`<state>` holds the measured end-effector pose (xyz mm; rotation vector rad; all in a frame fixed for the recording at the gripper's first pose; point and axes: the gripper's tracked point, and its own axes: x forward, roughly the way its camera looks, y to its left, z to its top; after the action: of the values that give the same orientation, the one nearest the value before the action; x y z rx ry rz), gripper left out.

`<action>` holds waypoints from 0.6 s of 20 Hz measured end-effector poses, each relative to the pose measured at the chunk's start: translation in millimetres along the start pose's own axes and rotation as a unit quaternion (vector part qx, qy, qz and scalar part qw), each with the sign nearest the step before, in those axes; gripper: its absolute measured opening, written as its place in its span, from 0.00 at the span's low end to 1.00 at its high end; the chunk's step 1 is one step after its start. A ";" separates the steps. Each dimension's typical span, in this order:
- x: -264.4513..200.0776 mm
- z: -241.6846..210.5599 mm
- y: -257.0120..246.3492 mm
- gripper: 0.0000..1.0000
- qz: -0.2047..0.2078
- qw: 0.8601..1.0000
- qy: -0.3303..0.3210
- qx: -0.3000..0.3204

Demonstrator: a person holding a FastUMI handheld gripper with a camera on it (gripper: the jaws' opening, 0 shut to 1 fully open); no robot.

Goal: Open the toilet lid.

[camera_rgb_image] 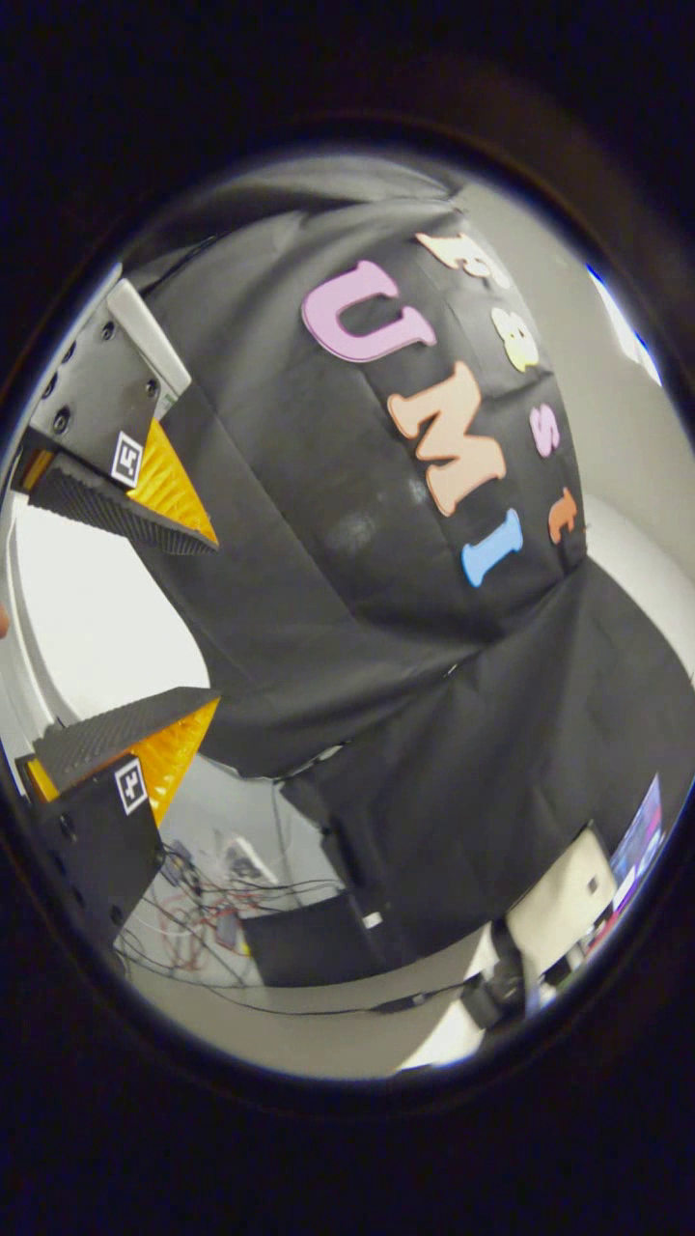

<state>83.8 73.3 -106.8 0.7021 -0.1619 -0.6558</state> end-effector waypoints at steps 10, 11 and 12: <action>-25.3 -112.2 -71.4 0.85 -0.118 0.975 0.074 0.174; -27.4 -121.2 -78.2 0.85 -0.131 0.972 0.080 0.175; -27.7 -126.9 -84.8 0.85 -0.142 0.970 0.085 0.179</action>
<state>63.5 110.9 -255.9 1.1390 -0.0190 -0.8458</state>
